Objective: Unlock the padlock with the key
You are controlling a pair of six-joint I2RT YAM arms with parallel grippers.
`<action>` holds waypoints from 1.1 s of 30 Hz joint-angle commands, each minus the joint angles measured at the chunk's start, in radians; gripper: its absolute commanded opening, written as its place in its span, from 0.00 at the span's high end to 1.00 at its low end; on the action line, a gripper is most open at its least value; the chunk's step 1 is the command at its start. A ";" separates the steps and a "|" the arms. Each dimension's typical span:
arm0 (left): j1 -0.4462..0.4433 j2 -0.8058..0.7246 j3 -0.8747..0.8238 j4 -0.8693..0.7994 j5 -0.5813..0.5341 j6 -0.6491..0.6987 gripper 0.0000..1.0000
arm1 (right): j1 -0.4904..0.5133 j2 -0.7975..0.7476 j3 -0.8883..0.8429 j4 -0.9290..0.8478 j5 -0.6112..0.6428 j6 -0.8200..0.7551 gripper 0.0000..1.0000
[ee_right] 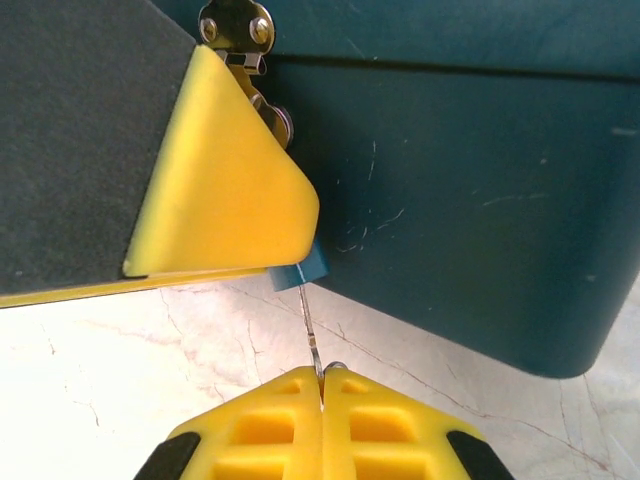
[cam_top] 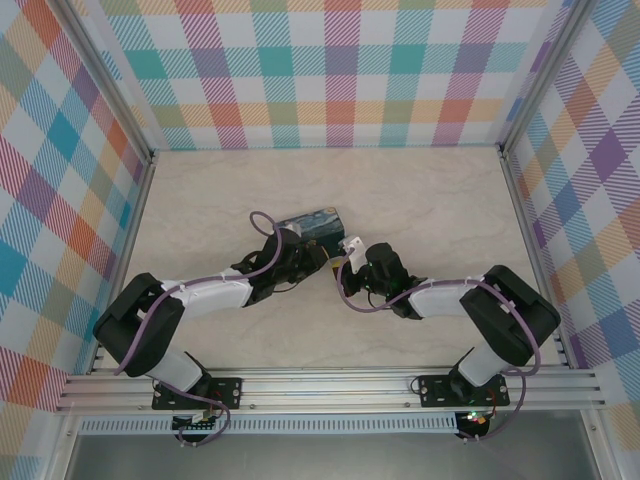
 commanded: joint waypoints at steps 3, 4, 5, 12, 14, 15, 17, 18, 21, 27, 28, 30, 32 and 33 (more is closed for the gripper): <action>-0.024 -0.016 0.032 -0.004 0.107 0.002 0.80 | -0.012 0.000 0.021 0.177 -0.041 -0.020 0.95; -0.025 -0.015 0.034 -0.010 0.106 0.006 0.80 | -0.015 -0.001 0.020 0.179 -0.041 -0.020 0.95; -0.025 -0.013 0.035 -0.014 0.106 0.010 0.80 | -0.016 -0.003 0.019 0.179 -0.040 -0.020 0.95; -0.026 0.002 0.048 -0.065 0.110 0.048 0.80 | -0.032 -0.008 0.019 0.169 -0.046 -0.033 0.95; -0.025 0.006 0.048 -0.075 0.110 0.055 0.80 | -0.032 -0.009 0.021 0.161 -0.044 -0.041 0.95; -0.025 0.008 0.049 -0.082 0.109 0.061 0.80 | -0.033 -0.010 0.020 0.155 -0.042 -0.046 0.95; -0.025 0.009 0.054 -0.096 0.106 0.070 0.80 | -0.034 -0.014 0.020 0.143 -0.034 -0.057 0.95; -0.026 0.010 0.055 -0.102 0.106 0.074 0.80 | -0.033 -0.016 0.020 0.135 -0.031 -0.065 0.95; -0.025 0.015 0.062 -0.114 0.108 0.086 0.80 | -0.034 -0.023 0.018 0.117 -0.023 -0.081 0.94; -0.025 0.022 0.071 -0.128 0.115 0.096 0.80 | -0.036 -0.028 0.007 0.119 -0.012 -0.094 0.95; -0.026 0.022 0.071 -0.130 0.115 0.098 0.80 | -0.040 -0.030 0.001 0.131 -0.018 -0.088 0.95; -0.026 0.024 0.072 -0.131 0.116 0.099 0.80 | -0.053 -0.031 -0.011 0.157 -0.053 -0.069 0.95; -0.026 0.026 0.073 -0.128 0.119 0.101 0.80 | -0.070 -0.033 -0.019 0.175 -0.105 -0.042 0.95; -0.026 0.027 0.075 -0.128 0.121 0.099 0.80 | -0.079 -0.033 -0.020 0.182 -0.128 -0.029 0.95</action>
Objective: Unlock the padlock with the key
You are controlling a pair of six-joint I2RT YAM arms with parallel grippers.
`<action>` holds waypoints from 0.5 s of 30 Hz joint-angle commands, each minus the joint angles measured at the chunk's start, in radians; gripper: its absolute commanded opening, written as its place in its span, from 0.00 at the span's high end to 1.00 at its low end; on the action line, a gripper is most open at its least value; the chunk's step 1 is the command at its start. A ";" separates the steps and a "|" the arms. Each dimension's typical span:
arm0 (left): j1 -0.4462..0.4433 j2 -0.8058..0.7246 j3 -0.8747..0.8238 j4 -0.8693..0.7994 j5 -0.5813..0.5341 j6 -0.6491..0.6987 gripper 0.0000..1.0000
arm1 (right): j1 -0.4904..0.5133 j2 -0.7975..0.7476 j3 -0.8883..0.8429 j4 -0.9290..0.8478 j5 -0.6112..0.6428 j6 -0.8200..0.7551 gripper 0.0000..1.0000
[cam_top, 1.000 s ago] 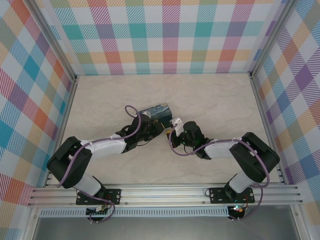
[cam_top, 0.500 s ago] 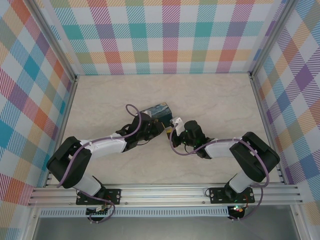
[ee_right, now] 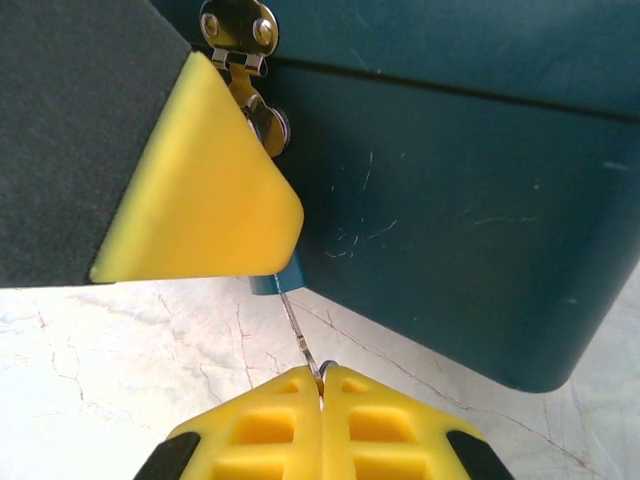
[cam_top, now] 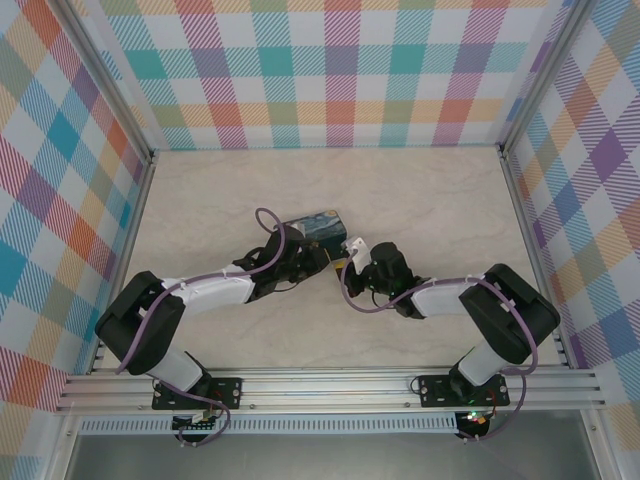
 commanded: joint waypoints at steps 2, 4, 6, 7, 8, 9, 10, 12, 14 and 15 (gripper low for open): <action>-0.025 0.017 0.032 -0.032 0.090 0.027 0.80 | -0.033 -0.036 0.003 0.166 -0.082 0.039 0.95; -0.026 0.023 0.032 -0.024 0.094 0.026 0.80 | -0.035 -0.030 0.011 0.152 -0.102 0.037 0.94; -0.026 0.030 0.032 -0.011 0.099 0.018 0.80 | -0.033 -0.018 0.024 0.129 -0.126 0.038 0.94; -0.026 0.031 0.032 -0.004 0.101 0.013 0.80 | -0.032 -0.011 0.026 0.126 -0.137 0.042 0.94; -0.026 0.033 0.032 0.000 0.101 0.010 0.80 | -0.033 -0.005 0.028 0.129 -0.144 0.047 0.94; -0.026 0.034 0.032 0.007 0.101 0.006 0.80 | -0.033 0.005 0.025 0.137 -0.146 0.054 0.94; -0.026 0.034 0.031 0.013 0.102 0.003 0.80 | -0.032 0.013 0.023 0.149 -0.149 0.060 0.94; -0.025 0.036 0.034 0.012 0.106 0.002 0.80 | -0.032 0.024 0.018 0.166 -0.146 0.067 0.94; -0.025 0.040 0.041 0.006 0.110 0.006 0.80 | -0.032 0.025 0.018 0.177 -0.143 0.070 0.94; -0.026 0.043 0.042 0.004 0.112 0.009 0.80 | -0.032 0.023 0.019 0.181 -0.142 0.072 0.94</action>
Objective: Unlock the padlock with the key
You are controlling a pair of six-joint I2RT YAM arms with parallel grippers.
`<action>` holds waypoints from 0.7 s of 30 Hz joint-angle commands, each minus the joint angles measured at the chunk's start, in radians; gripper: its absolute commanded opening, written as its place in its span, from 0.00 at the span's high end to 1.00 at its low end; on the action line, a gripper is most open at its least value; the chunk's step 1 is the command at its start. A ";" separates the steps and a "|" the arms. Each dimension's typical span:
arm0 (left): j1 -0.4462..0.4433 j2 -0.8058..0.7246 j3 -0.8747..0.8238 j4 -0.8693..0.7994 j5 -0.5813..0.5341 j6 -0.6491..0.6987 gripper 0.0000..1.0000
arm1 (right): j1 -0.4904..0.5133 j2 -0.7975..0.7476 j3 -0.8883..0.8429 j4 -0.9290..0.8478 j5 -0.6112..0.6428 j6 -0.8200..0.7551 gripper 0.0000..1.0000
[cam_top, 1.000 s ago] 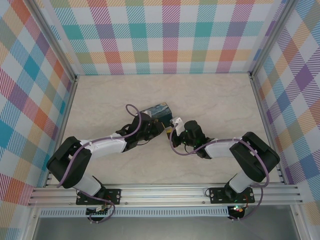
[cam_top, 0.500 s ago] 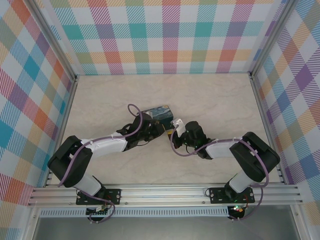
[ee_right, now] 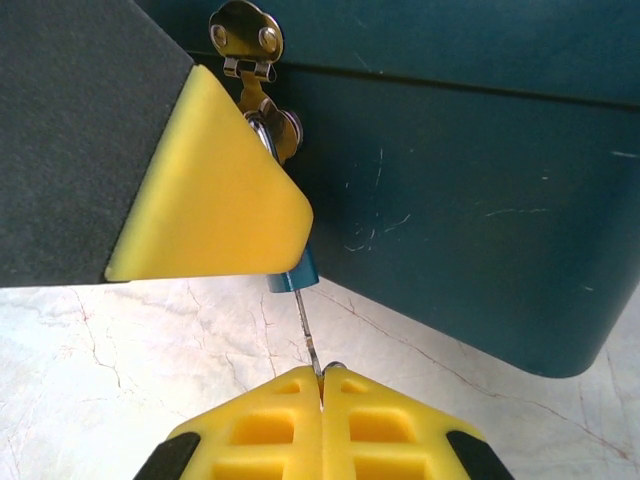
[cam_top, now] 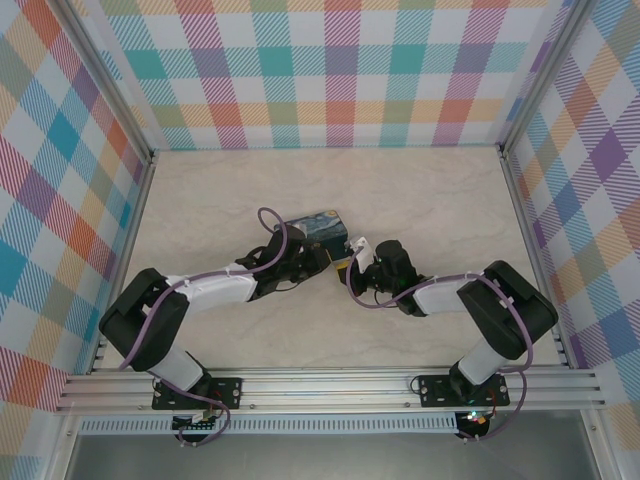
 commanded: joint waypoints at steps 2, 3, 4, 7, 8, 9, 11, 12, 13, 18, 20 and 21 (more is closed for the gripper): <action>-0.025 0.019 0.030 0.002 0.104 0.013 0.80 | -0.001 -0.004 0.032 0.161 -0.034 0.019 0.94; -0.025 0.021 0.029 0.003 0.107 0.015 0.80 | -0.001 -0.005 0.037 0.157 -0.040 0.018 0.94; -0.025 0.021 0.028 0.003 0.109 0.014 0.80 | -0.001 -0.003 0.043 0.150 -0.043 0.014 0.94; -0.025 0.015 0.029 0.002 0.115 0.015 0.80 | -0.001 0.002 0.057 0.126 -0.035 -0.006 0.94; -0.025 0.011 0.028 -0.001 0.114 0.017 0.80 | 0.000 0.005 0.060 0.118 -0.027 -0.013 0.94; -0.026 0.006 0.029 -0.003 0.115 0.017 0.80 | -0.001 0.007 0.061 0.114 -0.018 -0.021 0.94; -0.024 -0.003 0.030 -0.012 0.111 0.021 0.80 | -0.001 0.010 0.057 0.114 0.000 -0.031 0.94; -0.023 -0.010 0.029 -0.020 0.109 0.023 0.80 | 0.000 0.011 0.055 0.116 0.006 -0.035 0.94; -0.022 -0.016 0.028 -0.024 0.107 0.025 0.80 | -0.002 0.010 0.052 0.118 0.010 -0.038 0.94; -0.018 -0.034 0.031 -0.037 0.123 0.026 0.80 | -0.005 0.004 0.037 0.132 0.021 -0.053 0.94; -0.017 -0.041 0.031 -0.046 0.124 0.030 0.80 | -0.007 0.004 0.038 0.133 0.014 -0.059 0.94; -0.017 -0.045 0.029 -0.050 0.123 0.032 0.80 | -0.008 0.005 0.039 0.133 0.008 -0.064 0.94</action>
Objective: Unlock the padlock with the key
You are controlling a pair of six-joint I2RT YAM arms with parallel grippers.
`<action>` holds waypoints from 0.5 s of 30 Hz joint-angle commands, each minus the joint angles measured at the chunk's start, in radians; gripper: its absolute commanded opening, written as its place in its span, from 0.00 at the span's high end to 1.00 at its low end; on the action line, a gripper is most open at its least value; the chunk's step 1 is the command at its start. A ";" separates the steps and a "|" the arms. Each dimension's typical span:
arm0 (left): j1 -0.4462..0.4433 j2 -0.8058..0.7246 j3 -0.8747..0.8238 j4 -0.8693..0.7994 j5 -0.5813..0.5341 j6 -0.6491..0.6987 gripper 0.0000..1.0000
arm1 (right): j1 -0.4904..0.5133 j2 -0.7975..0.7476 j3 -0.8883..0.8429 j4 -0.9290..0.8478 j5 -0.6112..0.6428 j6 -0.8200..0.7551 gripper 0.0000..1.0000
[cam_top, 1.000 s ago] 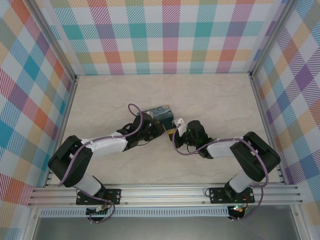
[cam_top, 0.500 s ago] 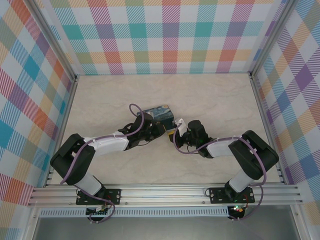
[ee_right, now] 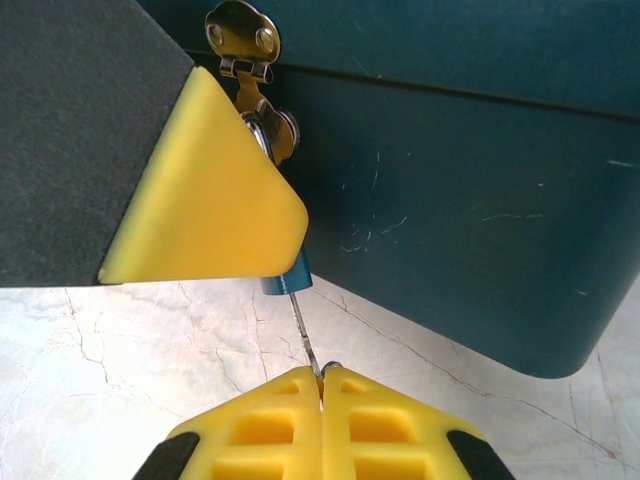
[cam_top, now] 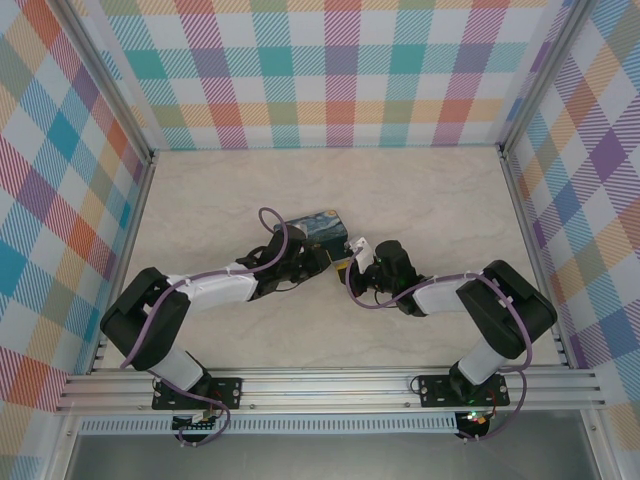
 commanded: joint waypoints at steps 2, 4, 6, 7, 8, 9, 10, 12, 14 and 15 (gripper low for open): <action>-0.016 -0.050 0.021 -0.039 0.114 0.025 0.80 | -0.006 0.006 0.038 0.151 -0.019 -0.044 0.94; -0.015 -0.057 0.019 -0.042 0.114 0.024 0.80 | -0.007 0.016 0.039 0.163 -0.027 -0.053 0.93; -0.015 -0.060 0.019 -0.040 0.112 0.023 0.80 | -0.007 0.027 0.042 0.168 -0.032 -0.055 0.93; -0.015 -0.060 0.019 -0.040 0.113 0.024 0.80 | -0.007 0.031 0.043 0.174 -0.036 -0.052 0.93; -0.015 -0.060 0.019 -0.039 0.114 0.023 0.80 | -0.007 0.034 0.043 0.178 -0.039 -0.048 0.93; -0.015 -0.059 0.020 -0.038 0.114 0.021 0.79 | -0.007 0.035 0.045 0.179 -0.049 -0.044 0.93; -0.015 -0.056 0.019 -0.037 0.114 0.021 0.79 | -0.006 0.036 0.048 0.178 -0.060 -0.039 0.93; -0.015 -0.053 0.019 -0.032 0.116 0.020 0.79 | -0.006 0.039 0.052 0.180 -0.079 -0.032 0.93; -0.015 -0.050 0.020 -0.031 0.118 0.020 0.79 | -0.006 0.039 0.052 0.185 -0.081 -0.028 0.93; -0.014 -0.050 0.020 -0.031 0.117 0.021 0.79 | -0.008 0.038 0.049 0.195 -0.076 -0.025 0.93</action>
